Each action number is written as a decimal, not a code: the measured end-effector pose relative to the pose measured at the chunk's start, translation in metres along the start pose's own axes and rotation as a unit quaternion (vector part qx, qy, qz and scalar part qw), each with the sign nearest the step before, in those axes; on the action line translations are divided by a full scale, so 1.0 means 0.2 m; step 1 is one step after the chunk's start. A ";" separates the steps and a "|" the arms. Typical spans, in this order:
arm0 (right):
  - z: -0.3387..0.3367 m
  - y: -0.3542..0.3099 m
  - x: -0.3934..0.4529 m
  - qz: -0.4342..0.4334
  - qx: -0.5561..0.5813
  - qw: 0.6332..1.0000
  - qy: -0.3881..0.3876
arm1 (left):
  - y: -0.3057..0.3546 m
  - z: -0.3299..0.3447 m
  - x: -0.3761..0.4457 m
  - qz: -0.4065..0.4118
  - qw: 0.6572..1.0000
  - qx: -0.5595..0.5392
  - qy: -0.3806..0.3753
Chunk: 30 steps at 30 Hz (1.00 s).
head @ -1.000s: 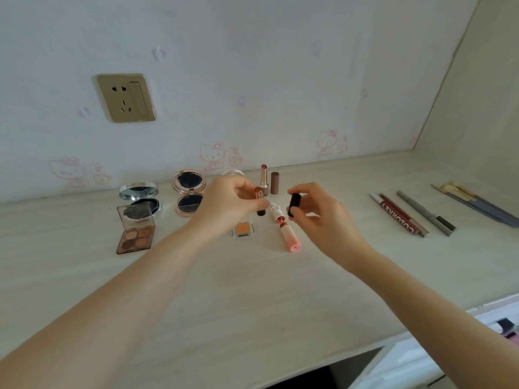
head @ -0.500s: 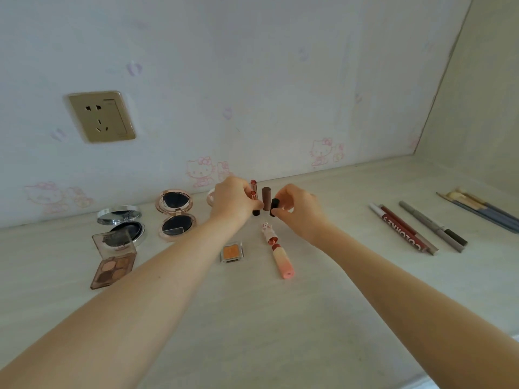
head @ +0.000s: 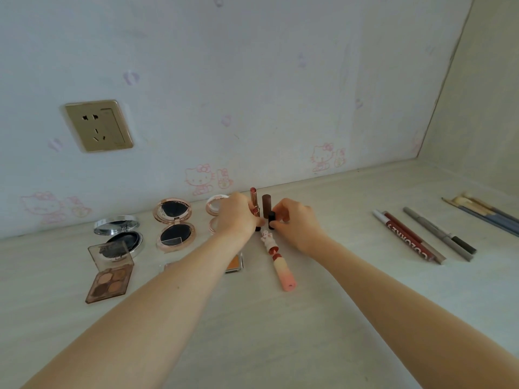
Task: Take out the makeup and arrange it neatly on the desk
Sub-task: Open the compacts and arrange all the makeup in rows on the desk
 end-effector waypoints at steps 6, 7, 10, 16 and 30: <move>0.01 -0.02 0.01 -0.007 -0.029 1.000 -0.010 | 0.03 0.01 0.01 -0.012 1.000 0.016 -0.007; 0.01 -0.02 0.01 -0.009 -0.030 0.999 -0.008 | 0.03 0.01 0.01 -0.010 1.000 0.018 -0.007; 0.01 -0.02 0.01 -0.013 -0.034 0.999 -0.003 | 0.04 0.01 0.01 -0.008 1.000 0.023 -0.008; -0.01 -0.01 0.00 -0.002 -0.028 1.000 -0.004 | 0.06 0.00 0.01 0.014 1.000 0.019 -0.007; -0.27 0.13 -0.33 -0.028 -0.117 0.993 0.020 | 0.23 -0.14 -0.20 0.188 0.962 0.185 0.071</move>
Point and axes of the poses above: each hand's wrist, its own x-axis towards the middle knuckle, its own z-axis out of the palm, y = z × x, the point moved 8 cm from there along x, towards the middle knuckle, and after that the axes turned 10 degrees about -x, right-handed, at the moved point
